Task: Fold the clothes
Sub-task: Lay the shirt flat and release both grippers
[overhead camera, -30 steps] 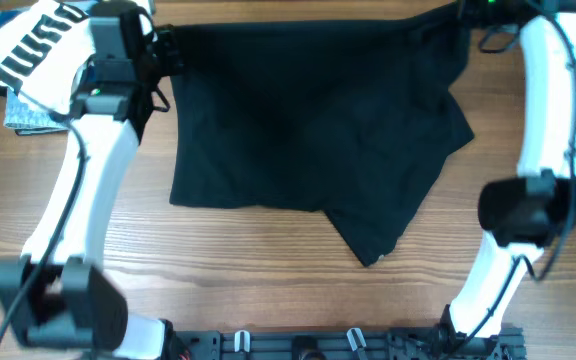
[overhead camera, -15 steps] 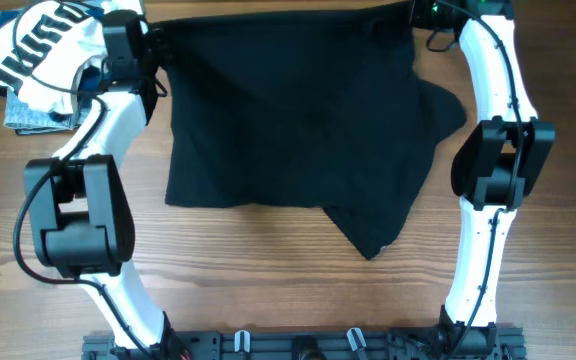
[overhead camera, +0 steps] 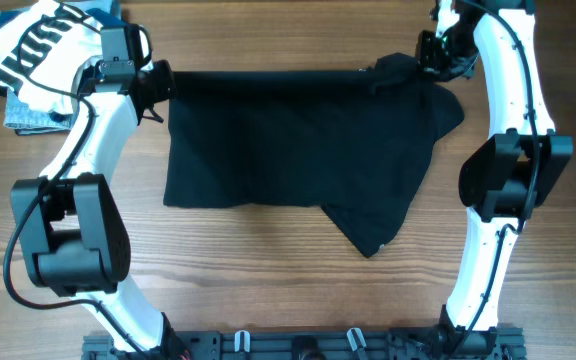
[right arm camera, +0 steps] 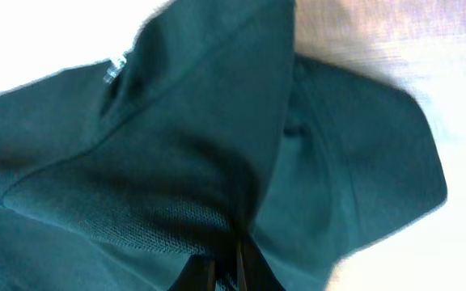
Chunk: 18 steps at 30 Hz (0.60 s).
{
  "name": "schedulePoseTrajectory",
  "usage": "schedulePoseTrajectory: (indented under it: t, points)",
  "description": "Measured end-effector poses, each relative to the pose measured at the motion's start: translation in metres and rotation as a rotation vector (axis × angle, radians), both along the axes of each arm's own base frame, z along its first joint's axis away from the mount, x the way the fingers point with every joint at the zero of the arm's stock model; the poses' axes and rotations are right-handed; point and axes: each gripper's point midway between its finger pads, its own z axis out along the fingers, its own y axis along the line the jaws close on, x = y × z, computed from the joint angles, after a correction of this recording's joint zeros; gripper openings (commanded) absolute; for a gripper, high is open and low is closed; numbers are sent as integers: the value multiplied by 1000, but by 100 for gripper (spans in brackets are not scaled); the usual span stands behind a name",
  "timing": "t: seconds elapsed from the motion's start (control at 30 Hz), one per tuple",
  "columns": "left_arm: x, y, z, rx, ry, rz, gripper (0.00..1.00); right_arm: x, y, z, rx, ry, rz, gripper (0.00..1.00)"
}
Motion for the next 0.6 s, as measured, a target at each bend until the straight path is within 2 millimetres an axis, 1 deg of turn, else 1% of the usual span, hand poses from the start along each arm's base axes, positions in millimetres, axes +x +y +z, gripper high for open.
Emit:
schedulePoseTrajectory:
  t: [0.07,0.1,0.17,0.27,0.3,0.33,0.37,0.4,0.43,0.47,0.5,0.6]
  points:
    - [-15,-5,-11,-23,76,-14,4,-13,-6,-13,-34,66,-4,4]
    - [-18,-6,-12,-27,89,-16,4,-19,-7,-19,-41,93,-4,4]
    - [-33,-7,-20,-25,157,-35,4,-30,-9,-32,-52,145,-4,4]
    - [-44,-8,-26,-22,206,-44,4,-47,-11,-53,-63,223,-2,4]
    - [-46,-8,-27,-23,218,-44,4,-51,-12,-57,-68,240,-1,5]
    - [-50,-8,-28,-25,233,-45,4,-53,-13,-59,-73,246,-1,10]
    - [-52,-9,-29,-28,244,-45,26,-54,-13,-60,-77,249,-1,23]
    - [-54,-9,-30,-29,253,-46,67,-54,-14,-60,-82,249,-4,45]
    - [-56,-9,-31,-25,259,-51,89,-54,-15,-60,-86,248,0,46]
    - [-57,-9,-31,-24,263,-54,95,-54,-15,-60,-89,248,1,46]
    - [-59,-9,-32,-24,275,-55,99,-54,-16,-60,-93,248,6,46]
    - [-67,-9,-35,-24,309,-58,100,-52,-16,-59,-94,236,6,48]
